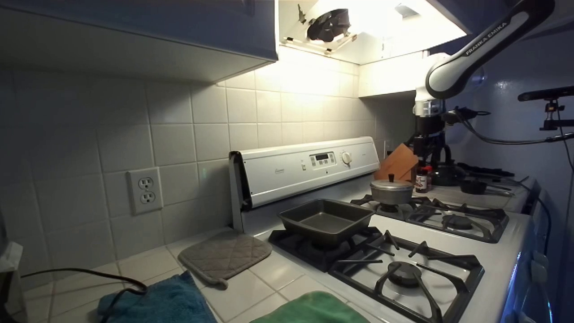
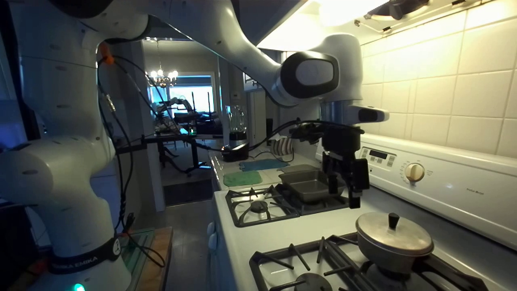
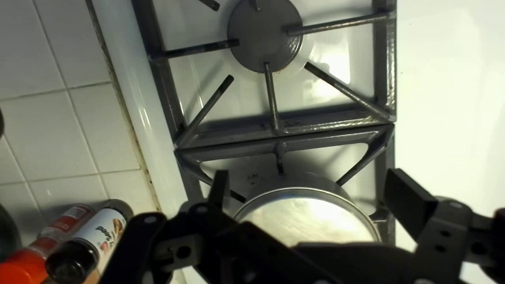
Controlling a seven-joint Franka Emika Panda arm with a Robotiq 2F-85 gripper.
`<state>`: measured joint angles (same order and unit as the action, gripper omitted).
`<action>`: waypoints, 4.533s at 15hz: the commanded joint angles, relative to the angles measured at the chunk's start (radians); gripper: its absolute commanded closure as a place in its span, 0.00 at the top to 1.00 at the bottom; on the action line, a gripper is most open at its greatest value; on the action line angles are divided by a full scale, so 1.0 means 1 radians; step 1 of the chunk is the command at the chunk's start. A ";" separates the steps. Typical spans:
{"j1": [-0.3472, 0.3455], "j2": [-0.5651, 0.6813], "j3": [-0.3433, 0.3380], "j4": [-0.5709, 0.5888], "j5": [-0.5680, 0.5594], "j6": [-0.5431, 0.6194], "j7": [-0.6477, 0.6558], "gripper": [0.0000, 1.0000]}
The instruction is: Move the baking pan backwards
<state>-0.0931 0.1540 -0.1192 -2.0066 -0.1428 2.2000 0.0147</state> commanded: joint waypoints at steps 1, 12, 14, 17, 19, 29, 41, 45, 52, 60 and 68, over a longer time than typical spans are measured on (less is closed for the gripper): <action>-0.031 -0.016 -0.024 -0.026 0.061 0.054 0.099 1.00; -0.030 0.035 -0.056 0.021 0.025 0.134 0.318 1.00; -0.032 0.069 -0.061 0.057 0.047 0.125 0.397 1.00; -0.033 0.123 -0.072 0.100 0.059 0.116 0.484 1.00; -0.035 0.165 -0.084 0.137 0.072 0.113 0.531 1.00; -0.076 0.341 -0.140 0.335 0.166 0.118 0.659 1.00; -0.132 0.516 -0.121 0.507 0.364 0.124 0.816 1.00; -0.140 0.555 -0.104 0.542 0.408 0.121 0.851 1.00; -0.144 0.613 -0.072 0.589 0.462 0.137 0.885 1.00; -0.173 0.667 -0.028 0.654 0.529 0.098 0.889 1.00; -0.190 0.691 -0.007 0.698 0.562 0.045 0.894 0.97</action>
<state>-0.2631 0.8141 -0.1456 -1.3672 0.3889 2.2886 0.8942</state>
